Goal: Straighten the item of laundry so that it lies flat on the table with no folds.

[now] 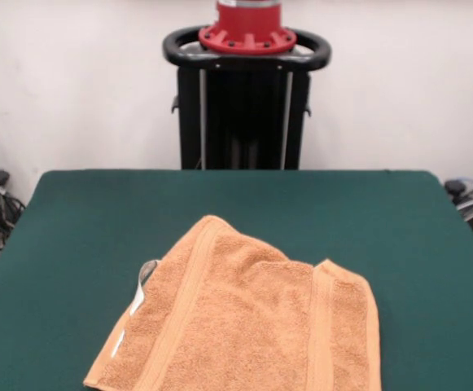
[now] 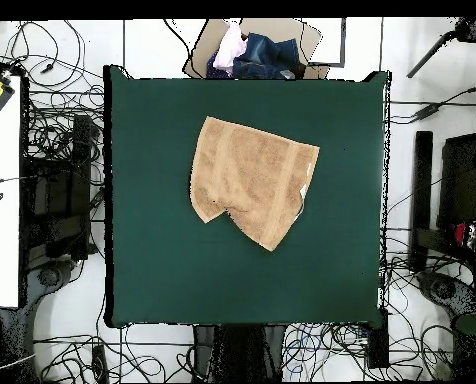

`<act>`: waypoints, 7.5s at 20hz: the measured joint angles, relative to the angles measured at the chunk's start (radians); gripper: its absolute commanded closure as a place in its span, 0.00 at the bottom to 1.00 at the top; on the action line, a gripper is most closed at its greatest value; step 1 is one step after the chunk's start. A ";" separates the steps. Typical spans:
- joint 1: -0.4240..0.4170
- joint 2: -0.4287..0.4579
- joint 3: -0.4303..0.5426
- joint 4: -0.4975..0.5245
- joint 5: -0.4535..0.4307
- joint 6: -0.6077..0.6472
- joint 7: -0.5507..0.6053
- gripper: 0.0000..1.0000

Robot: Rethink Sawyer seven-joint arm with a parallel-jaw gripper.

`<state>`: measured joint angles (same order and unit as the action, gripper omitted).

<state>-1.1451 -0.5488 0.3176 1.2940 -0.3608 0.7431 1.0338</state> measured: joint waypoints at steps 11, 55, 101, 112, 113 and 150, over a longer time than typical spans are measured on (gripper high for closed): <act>-0.042 -0.017 0.046 -0.026 -0.066 0.129 -0.221 0.00; 0.548 -0.223 -0.261 0.656 -0.018 -0.420 0.122 0.00; 0.849 0.152 -0.434 0.727 0.081 -0.636 0.335 0.00; 0.841 0.152 -0.436 0.729 0.081 -0.695 0.335 0.00; 0.836 0.148 -0.436 0.729 0.081 -0.708 0.335 0.00; 0.864 0.123 -0.464 0.729 0.081 -1.101 0.335 0.00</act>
<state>-0.2813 -0.4258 -0.1467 2.0228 -0.2800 -0.3577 1.3685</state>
